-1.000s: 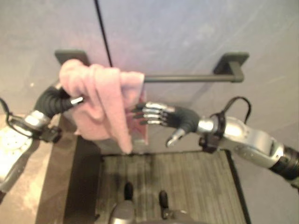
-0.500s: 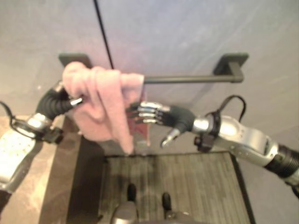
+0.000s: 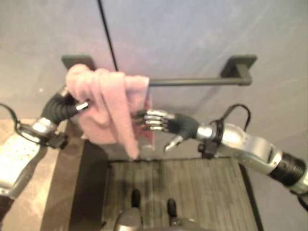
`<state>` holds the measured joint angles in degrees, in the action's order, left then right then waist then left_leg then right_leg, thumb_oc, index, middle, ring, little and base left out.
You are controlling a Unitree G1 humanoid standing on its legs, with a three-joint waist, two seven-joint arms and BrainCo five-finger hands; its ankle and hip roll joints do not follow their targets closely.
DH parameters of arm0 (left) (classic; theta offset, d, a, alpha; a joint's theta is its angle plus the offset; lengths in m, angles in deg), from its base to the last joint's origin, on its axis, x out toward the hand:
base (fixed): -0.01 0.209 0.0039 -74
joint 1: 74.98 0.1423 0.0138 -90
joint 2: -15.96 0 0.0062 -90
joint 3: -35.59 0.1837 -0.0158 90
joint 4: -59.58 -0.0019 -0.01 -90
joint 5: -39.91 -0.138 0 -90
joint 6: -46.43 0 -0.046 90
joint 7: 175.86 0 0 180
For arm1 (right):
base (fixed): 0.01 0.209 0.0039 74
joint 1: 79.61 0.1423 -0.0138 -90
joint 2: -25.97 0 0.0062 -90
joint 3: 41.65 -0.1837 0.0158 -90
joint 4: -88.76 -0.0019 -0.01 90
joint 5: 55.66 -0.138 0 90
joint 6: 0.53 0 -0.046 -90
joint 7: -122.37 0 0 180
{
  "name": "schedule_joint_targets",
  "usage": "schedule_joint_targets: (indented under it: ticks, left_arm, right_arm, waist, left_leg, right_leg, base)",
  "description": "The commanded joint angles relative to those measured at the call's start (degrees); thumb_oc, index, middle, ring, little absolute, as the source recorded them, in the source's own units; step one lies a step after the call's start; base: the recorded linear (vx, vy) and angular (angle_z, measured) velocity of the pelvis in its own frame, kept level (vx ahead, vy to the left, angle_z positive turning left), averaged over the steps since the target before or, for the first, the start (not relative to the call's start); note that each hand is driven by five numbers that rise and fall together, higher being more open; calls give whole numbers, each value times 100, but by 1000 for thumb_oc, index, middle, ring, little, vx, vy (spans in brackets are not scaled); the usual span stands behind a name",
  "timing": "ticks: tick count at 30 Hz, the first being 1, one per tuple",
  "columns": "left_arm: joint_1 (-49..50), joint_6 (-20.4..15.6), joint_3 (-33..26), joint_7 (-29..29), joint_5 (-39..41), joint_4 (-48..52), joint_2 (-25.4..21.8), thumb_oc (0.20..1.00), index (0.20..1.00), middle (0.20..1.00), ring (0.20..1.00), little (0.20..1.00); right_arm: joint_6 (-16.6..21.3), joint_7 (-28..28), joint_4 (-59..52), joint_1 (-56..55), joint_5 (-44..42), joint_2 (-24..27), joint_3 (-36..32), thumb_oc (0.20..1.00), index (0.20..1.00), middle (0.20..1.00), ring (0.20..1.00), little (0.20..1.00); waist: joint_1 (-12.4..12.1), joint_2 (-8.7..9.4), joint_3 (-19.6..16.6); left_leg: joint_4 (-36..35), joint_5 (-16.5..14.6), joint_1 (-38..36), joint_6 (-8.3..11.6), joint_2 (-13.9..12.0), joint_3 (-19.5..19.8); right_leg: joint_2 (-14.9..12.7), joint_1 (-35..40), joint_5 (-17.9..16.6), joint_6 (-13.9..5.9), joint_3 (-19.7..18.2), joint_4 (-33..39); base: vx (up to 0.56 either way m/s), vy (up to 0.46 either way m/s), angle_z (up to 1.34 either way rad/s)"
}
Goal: Put brush and paste in cup on sink, flatten towel.
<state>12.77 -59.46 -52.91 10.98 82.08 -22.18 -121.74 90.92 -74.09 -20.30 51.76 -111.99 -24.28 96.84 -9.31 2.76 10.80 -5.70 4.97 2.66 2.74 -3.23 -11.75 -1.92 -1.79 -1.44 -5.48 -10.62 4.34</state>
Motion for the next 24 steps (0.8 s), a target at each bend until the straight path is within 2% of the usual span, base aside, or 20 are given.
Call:
schedule_joint_targets:
  ticks: [1, 13, 24]
  left_arm:
    - [-415, -238, 153, -112, -138, -343, -102, 200, 200, 200, 200, 200]
    - [-526, -220, 251, -128, -130, -392, -5, 200, 200, 200, 200, 200]
    - [-665, -210, 369, -156, -105, -411, 99, 200, 200, 200, 200, 200]
  right_arm:
    - [228, 59, -184, -236, 80, -154, -158, 1000, 1000, 1000, 1000, 1000]
    - [166, 118, 188, -361, 300, -330, -213, 1000, 1000, 1000, 1000, 1000]
    - [129, 272, 540, -96, 448, -690, -98, 1000, 1000, 1000, 1000, 1000]
  waist:
    - [-74, 262, -262]
    - [-117, 262, -295]
    - [-200, 252, -292]
  left_leg:
    - [70, -392, -116, 84, 71, 145]
    - [70, -408, -132, 87, 57, 217]
    - [70, -421, -152, 91, 48, 232]
  right_leg:
    - [-954, -486, -463, -727, 546, -121]
    - [-959, -408, -428, -713, 627, -107]
    - [-974, -379, -426, -706, 649, -90]
  base:
    - [0, 0, 0]
    - [5, 0, 3]
    - [4, -1, 1]
